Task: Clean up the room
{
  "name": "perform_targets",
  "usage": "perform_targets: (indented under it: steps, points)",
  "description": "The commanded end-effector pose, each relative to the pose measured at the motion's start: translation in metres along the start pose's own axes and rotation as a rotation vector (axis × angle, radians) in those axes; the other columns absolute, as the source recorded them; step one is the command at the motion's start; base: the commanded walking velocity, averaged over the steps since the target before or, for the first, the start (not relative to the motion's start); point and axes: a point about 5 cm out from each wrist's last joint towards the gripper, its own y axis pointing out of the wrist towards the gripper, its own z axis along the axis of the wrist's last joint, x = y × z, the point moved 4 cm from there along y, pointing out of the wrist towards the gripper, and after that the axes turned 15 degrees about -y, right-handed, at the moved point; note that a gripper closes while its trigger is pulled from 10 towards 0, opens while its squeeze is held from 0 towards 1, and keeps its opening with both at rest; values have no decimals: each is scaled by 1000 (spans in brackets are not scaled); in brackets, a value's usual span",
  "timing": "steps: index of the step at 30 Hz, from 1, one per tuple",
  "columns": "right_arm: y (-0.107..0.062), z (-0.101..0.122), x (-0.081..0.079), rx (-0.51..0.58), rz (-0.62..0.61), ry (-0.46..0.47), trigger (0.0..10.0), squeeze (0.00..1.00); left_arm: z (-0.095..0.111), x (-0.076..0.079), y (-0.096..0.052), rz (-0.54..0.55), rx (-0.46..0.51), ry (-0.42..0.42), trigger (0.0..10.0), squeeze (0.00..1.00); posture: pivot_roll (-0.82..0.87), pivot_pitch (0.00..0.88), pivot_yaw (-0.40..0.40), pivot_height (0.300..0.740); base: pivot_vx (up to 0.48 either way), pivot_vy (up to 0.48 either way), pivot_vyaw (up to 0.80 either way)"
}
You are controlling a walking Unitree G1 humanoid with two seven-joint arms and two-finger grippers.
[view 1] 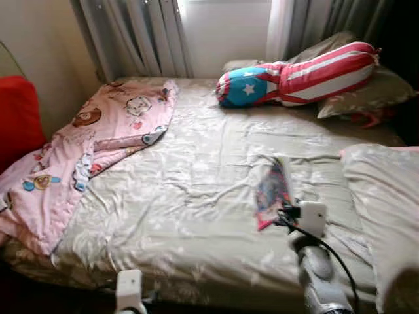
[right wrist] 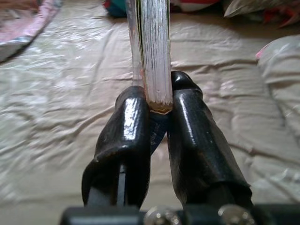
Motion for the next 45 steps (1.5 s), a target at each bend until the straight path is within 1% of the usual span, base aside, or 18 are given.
perform_targets:
  steps: [1,9,14,16,17,18,19,20,23,24,26,29,32,36,39,41,43,45]
  points:
    - [5,15,-9,51,17,22,10000,0,0,-9,-1,21,-5,17,10000,0,-67,0,18,740,334,0,0]
    - [8,17,-9,54,20,18,10000,0,2,-6,0,15,1,20,10000,0,-62,0,12,740,332,0,0]
    - [8,18,-8,58,17,17,10000,0,10,0,2,-8,34,16,10000,0,-65,0,11,740,0,0,0]
    - [7,17,-7,57,15,22,10000,0,25,6,3,-38,98,4,10000,0,-69,0,12,740,0,0,0]
    - [7,17,-7,57,15,22,10000,0,25,6,3,-38,98,4,10000,0,-69,0,12,740,0,0,0]
    - [7,17,-7,59,17,26,10000,0,31,8,4,-47,124,4,10000,0,-71,0,12,740,0,0,0]
    - [6,17,-7,65,21,37,10000,0,44,12,4,-66,182,-7,10000,0,-72,0,12,740,0,0,0]
    - [6,17,-7,67,28,36,10000,0,50,14,4,-75,210,-9,10000,0,-72,0,13,740,0,0,0]
    - [5,18,-10,78,48,40,10000,0,66,17,2,-98,290,-13,10000,0,-71,0,13,740,0,0,0]
    - [4,20,-12,87,55,45,10000,0,76,19,0,-114,343,-26,10000,0,-71,0,13,740,0,0,0]
    - [4,22,-14,96,63,58,10000,0,83,20,-3,-127,386,-23,10000,0,-72,0,13,740,0,0,0]
    - [3,28,-19,123,86,63,10000,0,89,24,-8,-169,441,-6,10000,0,-79,0,14,740,0,0,0]
    - [3,32,-18,138,81,70,10000,0,91,27,-13,-197,475,5,10000,0,-81,0,13,740,0,0,0]
    - [4,28,-19,108,92,46,10000,0,92,28,-15,-204,494,3,10000,0,-74,1,9,740,0,0,0]
    - [2,22,-22,86,105,51,10000,0,99,38,-16,-229,523,-7,10000,0,-62,4,7,720,0,0,0]
    - [1,22,-22,86,106,52,10000,0,100,39,-16,-231,528,-9,10000,0,-64,1,8,715,0,0,0]
    - [0,21,-22,84,103,56,10000,0,103,44,-17,-247,538,-14,10000,0,-71,0,13,705,0,0,0]
    - [-2,23,-19,102,86,60,10000,0,108,52,-19,-277,555,-11,10000,0,-71,0,16,695,0,0,0]
